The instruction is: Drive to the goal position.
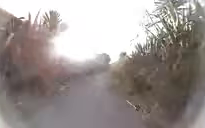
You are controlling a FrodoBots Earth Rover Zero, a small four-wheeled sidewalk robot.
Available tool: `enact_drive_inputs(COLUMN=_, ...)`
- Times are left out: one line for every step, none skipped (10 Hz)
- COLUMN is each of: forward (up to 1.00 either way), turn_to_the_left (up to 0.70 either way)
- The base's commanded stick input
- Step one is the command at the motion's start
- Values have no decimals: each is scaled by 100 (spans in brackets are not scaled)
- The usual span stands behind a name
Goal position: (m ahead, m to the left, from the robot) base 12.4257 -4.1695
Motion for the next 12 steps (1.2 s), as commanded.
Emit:
enact_drive_inputs(forward=70, turn_to_the_left=29)
enact_drive_inputs(forward=70, turn_to_the_left=7)
enact_drive_inputs(forward=70, turn_to_the_left=0)
enact_drive_inputs(forward=70, turn_to_the_left=0)
enact_drive_inputs(forward=70, turn_to_the_left=0)
enact_drive_inputs(forward=70, turn_to_the_left=0)
enact_drive_inputs(forward=70, turn_to_the_left=-35)
enact_drive_inputs(forward=70, turn_to_the_left=-35)
enact_drive_inputs(forward=70, turn_to_the_left=-35)
enact_drive_inputs(forward=70, turn_to_the_left=-35)
enact_drive_inputs(forward=70, turn_to_the_left=-35)
enact_drive_inputs(forward=70, turn_to_the_left=-35)
